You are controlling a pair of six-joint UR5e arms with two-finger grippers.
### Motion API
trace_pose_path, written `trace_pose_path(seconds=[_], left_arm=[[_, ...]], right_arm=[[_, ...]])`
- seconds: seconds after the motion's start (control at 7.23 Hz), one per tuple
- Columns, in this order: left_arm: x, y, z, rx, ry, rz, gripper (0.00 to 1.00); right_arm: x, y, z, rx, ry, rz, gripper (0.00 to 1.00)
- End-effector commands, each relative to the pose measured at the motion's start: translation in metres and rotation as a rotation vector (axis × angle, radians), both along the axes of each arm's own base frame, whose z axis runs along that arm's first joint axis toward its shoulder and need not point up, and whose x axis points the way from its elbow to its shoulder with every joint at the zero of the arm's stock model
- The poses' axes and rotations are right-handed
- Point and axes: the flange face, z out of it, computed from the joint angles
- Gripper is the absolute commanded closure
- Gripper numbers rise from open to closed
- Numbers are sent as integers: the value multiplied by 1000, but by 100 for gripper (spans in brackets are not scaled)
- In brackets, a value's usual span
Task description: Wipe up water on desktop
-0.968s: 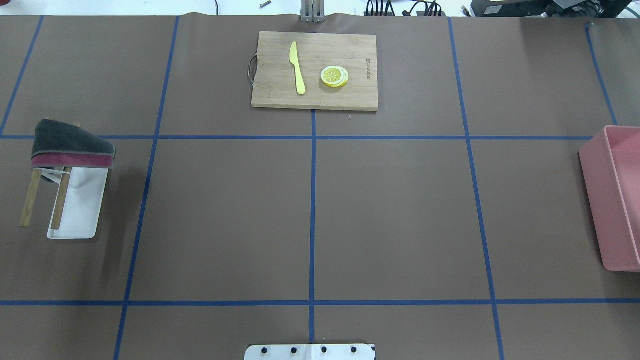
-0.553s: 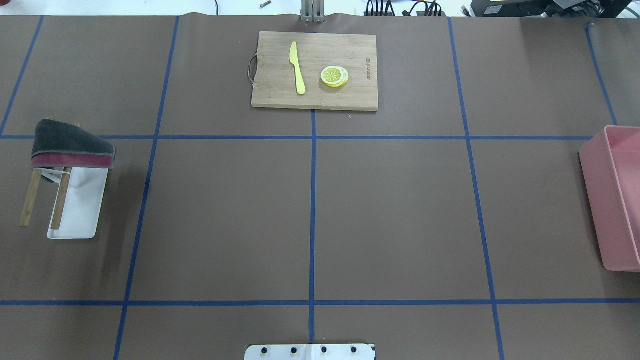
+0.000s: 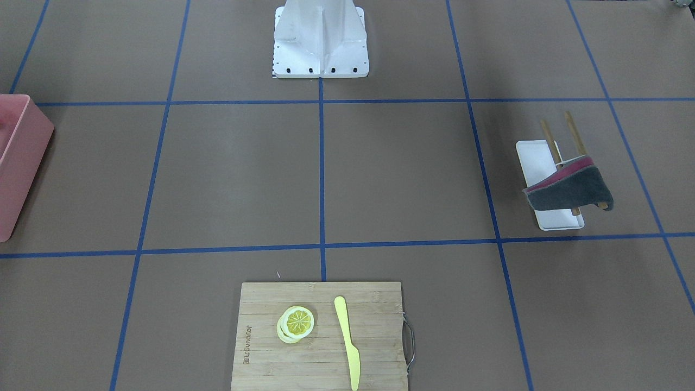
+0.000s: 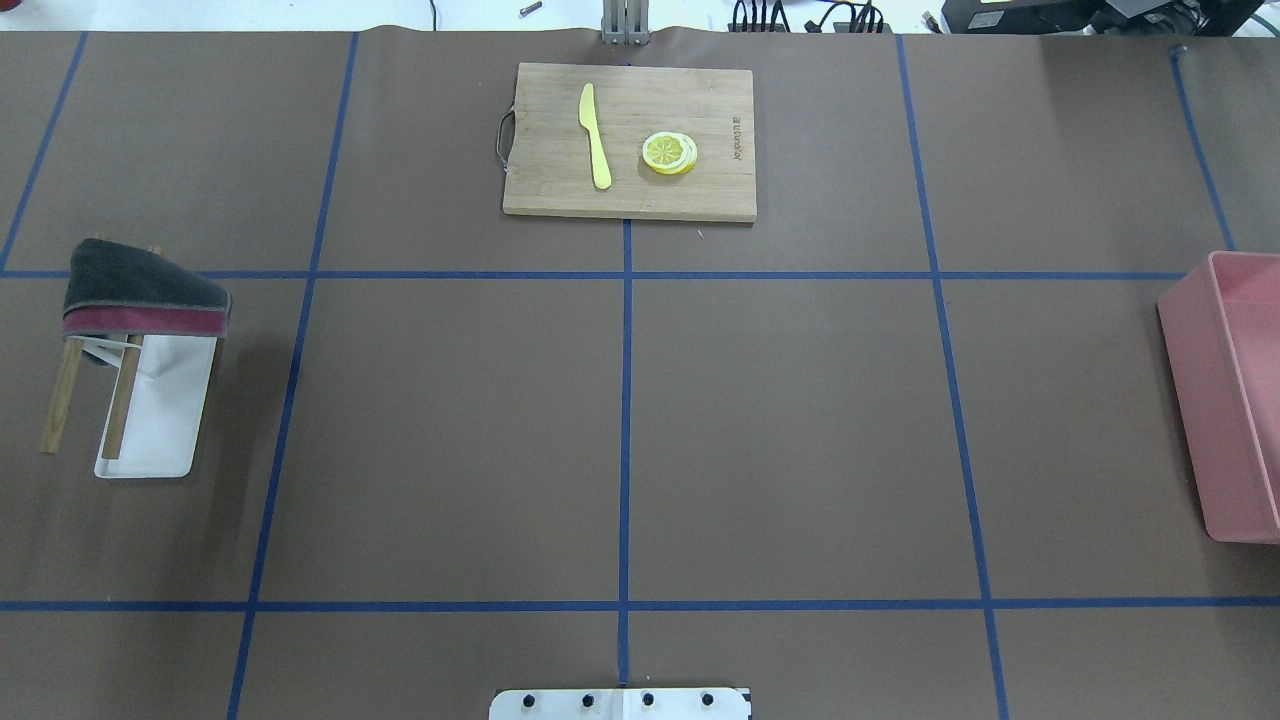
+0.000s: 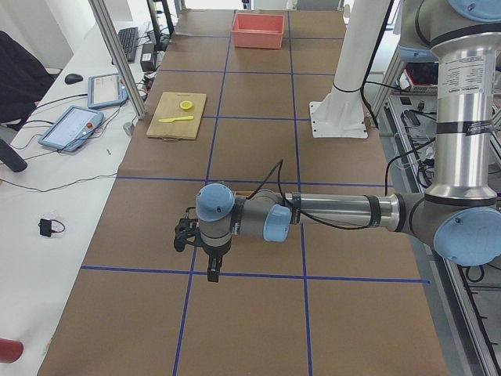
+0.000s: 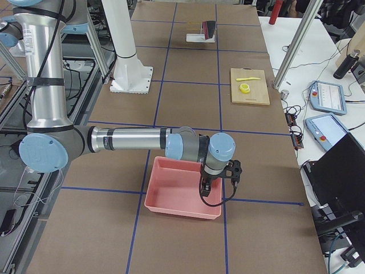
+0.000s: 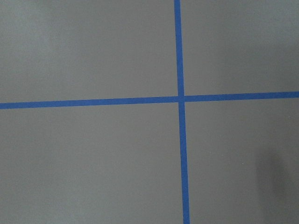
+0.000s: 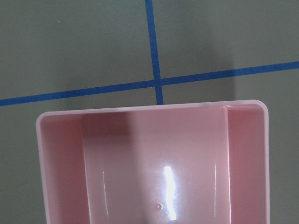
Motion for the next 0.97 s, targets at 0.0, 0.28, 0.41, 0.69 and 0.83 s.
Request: trace_pose_path(seconds=[0.0, 0.28, 0.41, 0.69, 0.83], left_arm=[[2, 0, -7, 13, 10, 4, 2], [5, -11, -24, 41, 59, 7, 2], [5, -9, -15, 15, 56, 3, 2], [6, -5, -12, 5, 76, 6, 2], [4, -2, -9, 15, 71, 6, 2]], right_arm=[[0, 0, -1, 2, -1, 0, 0], [0, 3, -6, 17, 12, -5, 0], [0, 3, -6, 19, 14, -6, 0], [0, 4, -5, 18, 11, -4, 0], [0, 5, -6, 23, 5, -6, 0]])
